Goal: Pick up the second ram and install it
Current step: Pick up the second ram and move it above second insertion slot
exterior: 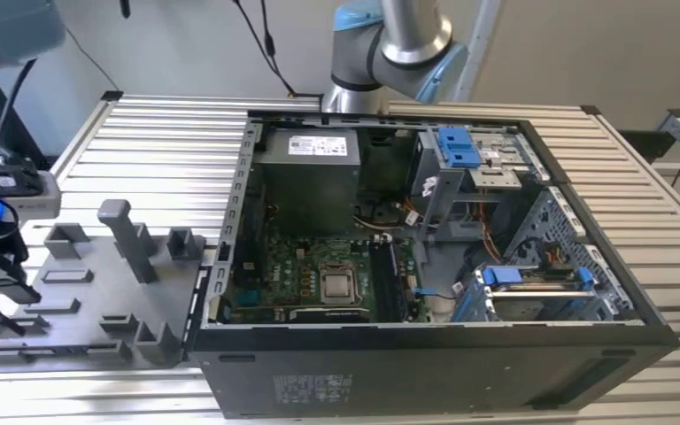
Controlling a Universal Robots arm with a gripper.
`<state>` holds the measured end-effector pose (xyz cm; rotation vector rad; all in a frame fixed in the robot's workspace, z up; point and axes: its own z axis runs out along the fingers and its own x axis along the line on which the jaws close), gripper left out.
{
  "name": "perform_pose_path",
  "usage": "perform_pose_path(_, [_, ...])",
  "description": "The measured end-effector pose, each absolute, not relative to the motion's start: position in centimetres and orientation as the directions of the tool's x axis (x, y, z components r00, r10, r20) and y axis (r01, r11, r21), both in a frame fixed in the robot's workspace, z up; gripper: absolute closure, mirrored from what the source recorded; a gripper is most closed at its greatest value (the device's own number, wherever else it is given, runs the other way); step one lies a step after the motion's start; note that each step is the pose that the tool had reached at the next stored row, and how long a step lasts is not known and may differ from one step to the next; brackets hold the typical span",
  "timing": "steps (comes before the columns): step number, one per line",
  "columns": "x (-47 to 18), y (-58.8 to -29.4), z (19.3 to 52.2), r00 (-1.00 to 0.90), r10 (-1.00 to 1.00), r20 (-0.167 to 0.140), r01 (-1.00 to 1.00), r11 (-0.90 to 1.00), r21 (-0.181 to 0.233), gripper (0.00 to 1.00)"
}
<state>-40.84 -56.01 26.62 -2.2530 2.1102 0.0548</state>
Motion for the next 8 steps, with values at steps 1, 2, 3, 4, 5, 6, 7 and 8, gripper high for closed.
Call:
perform_pose_path(1, [-40.9,-56.1,26.5,0.066,-0.996,-0.063,-0.998,-0.065,-0.015,0.56])
perform_pose_path(2, [-40.9,-56.2,26.3,0.066,-0.996,-0.063,-0.998,-0.065,-0.015,0.56])
perform_pose_path(3, [-40.9,-56.2,26.1,0.066,-0.996,-0.063,-0.998,-0.065,-0.015,0.56])
perform_pose_path(4, [-40.9,-56.3,25.9,0.066,-0.996,-0.063,-0.998,-0.065,-0.015,0.56])
perform_pose_path(5, [-40.9,-56.4,25.7,0.066,-0.996,-0.063,-0.998,-0.065,-0.015,0.56])
perform_pose_path(6, [-41.0,-56.4,25.6,0.066,-0.996,-0.063,-0.998,-0.065,-0.015,0.56])
perform_pose_path(7, [-41.0,-56.5,25.4,0.066,-0.996,-0.063,-0.998,-0.065,-0.015,0.56])
perform_pose_path(8, [-41.0,-56.5,25.2,0.066,-0.996,-0.063,-0.998,-0.065,-0.015,0.56])
